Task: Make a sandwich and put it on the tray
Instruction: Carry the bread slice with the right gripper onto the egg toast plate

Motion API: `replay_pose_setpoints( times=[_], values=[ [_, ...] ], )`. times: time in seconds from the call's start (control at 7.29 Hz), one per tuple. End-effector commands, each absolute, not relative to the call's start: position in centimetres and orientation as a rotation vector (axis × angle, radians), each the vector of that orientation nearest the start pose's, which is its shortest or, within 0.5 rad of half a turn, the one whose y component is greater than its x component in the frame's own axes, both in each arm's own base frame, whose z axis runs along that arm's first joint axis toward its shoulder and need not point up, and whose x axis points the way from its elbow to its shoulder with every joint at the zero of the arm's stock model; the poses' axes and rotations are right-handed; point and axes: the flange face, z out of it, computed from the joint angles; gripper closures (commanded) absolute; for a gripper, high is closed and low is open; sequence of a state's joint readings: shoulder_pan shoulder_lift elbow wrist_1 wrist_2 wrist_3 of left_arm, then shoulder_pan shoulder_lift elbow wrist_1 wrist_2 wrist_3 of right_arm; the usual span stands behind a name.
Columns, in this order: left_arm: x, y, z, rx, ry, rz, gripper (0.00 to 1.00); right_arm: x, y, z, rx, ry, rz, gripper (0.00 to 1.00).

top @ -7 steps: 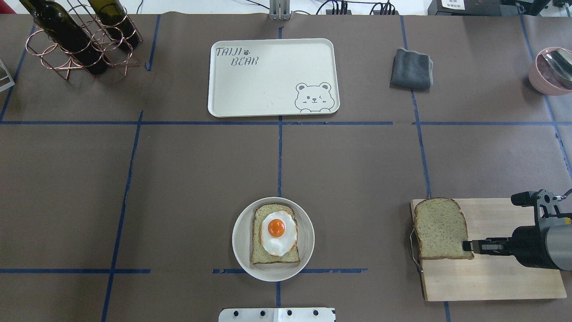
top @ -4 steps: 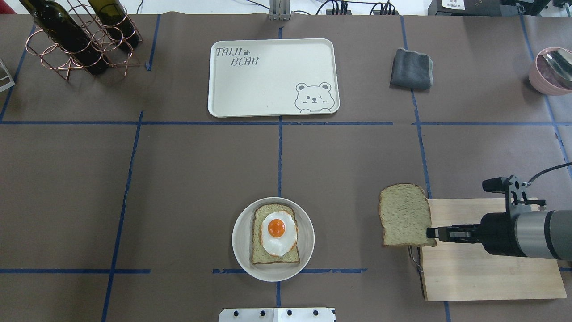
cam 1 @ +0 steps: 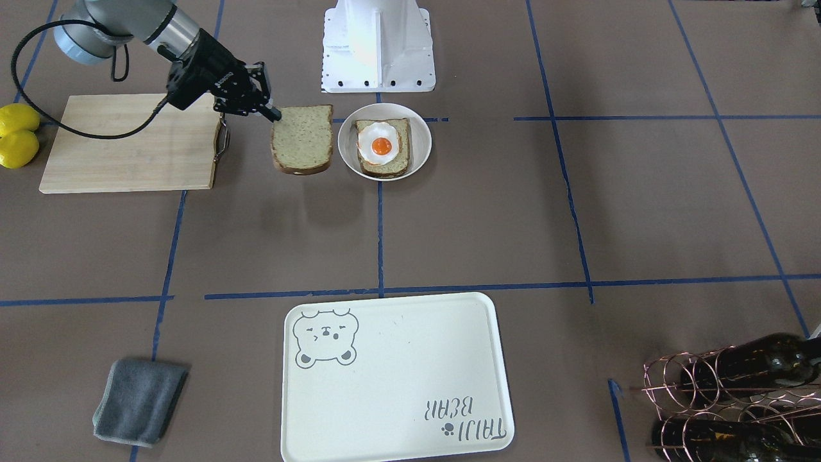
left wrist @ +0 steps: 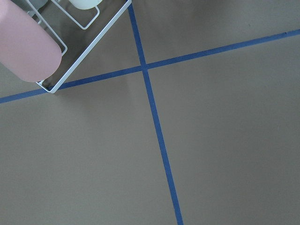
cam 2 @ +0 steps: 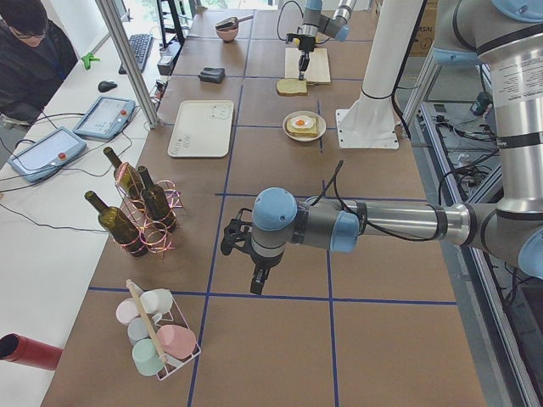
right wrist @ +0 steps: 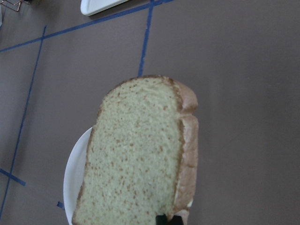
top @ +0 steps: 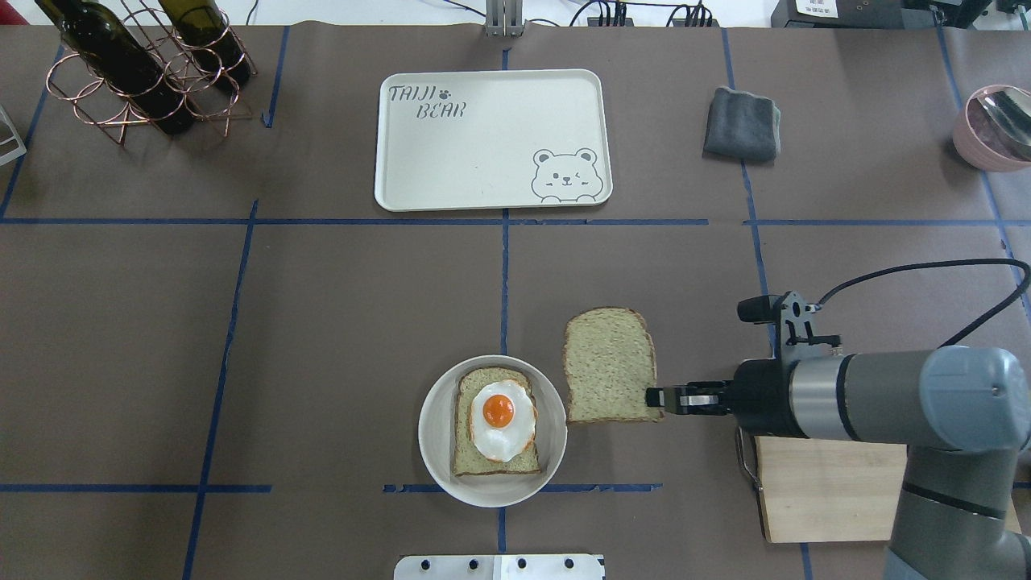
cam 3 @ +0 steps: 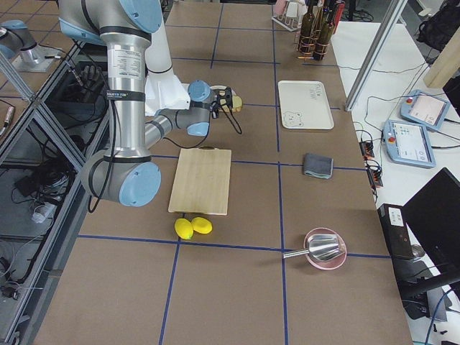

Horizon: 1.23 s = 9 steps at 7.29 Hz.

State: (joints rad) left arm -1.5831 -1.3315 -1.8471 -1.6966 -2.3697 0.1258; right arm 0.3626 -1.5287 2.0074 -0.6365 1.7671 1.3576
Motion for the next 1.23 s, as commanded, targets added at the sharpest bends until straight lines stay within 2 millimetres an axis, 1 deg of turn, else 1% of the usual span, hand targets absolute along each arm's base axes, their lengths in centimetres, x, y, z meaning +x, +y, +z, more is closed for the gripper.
replay_pose_setpoints(
  times=[0.0, 0.14, 0.27, 0.41, 0.55, 1.1],
  values=[
    [-6.7, -40.0, 61.2, 0.210, 0.787, 0.173, 0.00, -46.9, -24.9, 27.3, 0.268, -1.375, -0.016, 1.00],
    [-6.7, -40.0, 61.2, 0.210, 0.787, 0.173, 0.00, -49.4, -24.1, 24.5, 0.266, -1.344, -0.018, 1.00],
    [-6.7, -40.0, 61.2, 0.210, 0.789, 0.173, 0.00, -51.8, -22.9, 23.8, 0.273, -1.296, -0.016, 1.00],
    [-6.7, -40.0, 61.2, 0.210, 0.787, 0.173, 0.00, -53.2, -22.1, 25.0, 0.271, -1.267, -0.022, 1.00],
    [-6.7, -40.0, 61.2, 0.210, 0.789, 0.173, 0.00, -54.0, -22.1, 25.8, 0.268, -1.245, -0.020, 1.00],
    [-6.5, -40.0, 61.3, 0.207, 0.812, 0.173, 0.00, -54.0, -21.9, 26.4, 0.261, -1.231, -0.026, 1.00]
  ],
)
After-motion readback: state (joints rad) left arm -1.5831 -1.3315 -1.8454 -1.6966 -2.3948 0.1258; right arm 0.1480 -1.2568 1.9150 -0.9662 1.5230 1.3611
